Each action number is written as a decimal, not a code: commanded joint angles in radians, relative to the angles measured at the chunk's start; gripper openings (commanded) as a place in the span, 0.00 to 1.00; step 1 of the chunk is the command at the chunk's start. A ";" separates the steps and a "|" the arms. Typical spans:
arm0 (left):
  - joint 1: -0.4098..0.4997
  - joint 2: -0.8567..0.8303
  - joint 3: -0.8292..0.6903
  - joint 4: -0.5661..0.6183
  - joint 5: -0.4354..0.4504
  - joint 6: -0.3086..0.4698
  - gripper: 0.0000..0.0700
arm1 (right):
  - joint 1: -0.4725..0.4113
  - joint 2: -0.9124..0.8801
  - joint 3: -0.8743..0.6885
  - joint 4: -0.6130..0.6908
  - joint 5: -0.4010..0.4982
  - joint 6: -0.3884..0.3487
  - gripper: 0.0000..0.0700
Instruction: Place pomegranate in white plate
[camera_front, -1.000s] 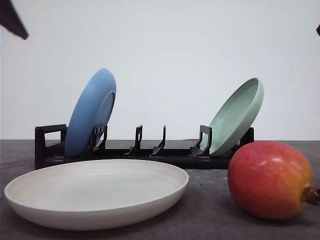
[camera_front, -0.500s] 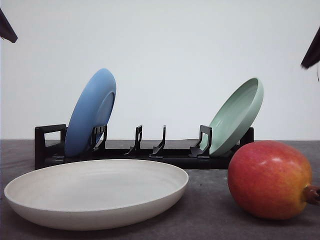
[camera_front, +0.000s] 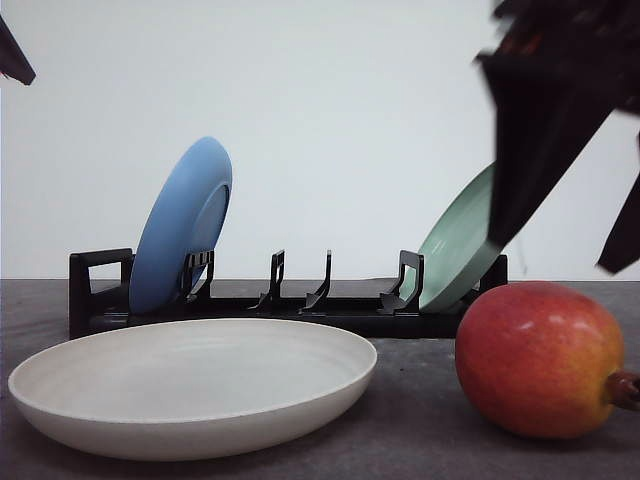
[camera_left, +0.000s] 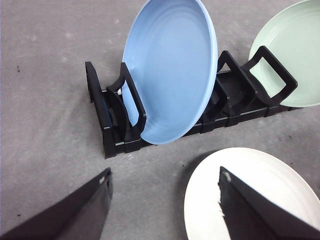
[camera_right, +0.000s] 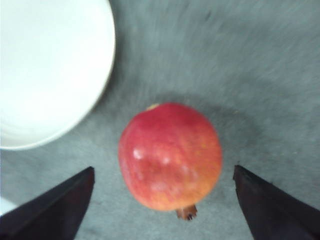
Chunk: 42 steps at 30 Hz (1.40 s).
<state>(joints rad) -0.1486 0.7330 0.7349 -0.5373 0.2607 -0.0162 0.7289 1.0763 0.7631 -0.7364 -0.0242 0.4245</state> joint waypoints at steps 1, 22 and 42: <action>-0.002 0.005 0.003 0.011 -0.002 0.001 0.56 | 0.020 0.044 0.023 0.004 0.021 0.016 0.84; -0.002 0.005 0.003 0.012 -0.002 0.004 0.56 | 0.028 0.279 0.023 0.080 0.013 0.011 0.88; -0.002 0.005 0.003 0.013 -0.003 0.004 0.56 | 0.050 0.384 0.298 -0.030 -0.133 -0.132 0.70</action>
<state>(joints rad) -0.1486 0.7330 0.7349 -0.5343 0.2600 -0.0158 0.7631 1.4279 1.0366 -0.7678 -0.1539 0.3279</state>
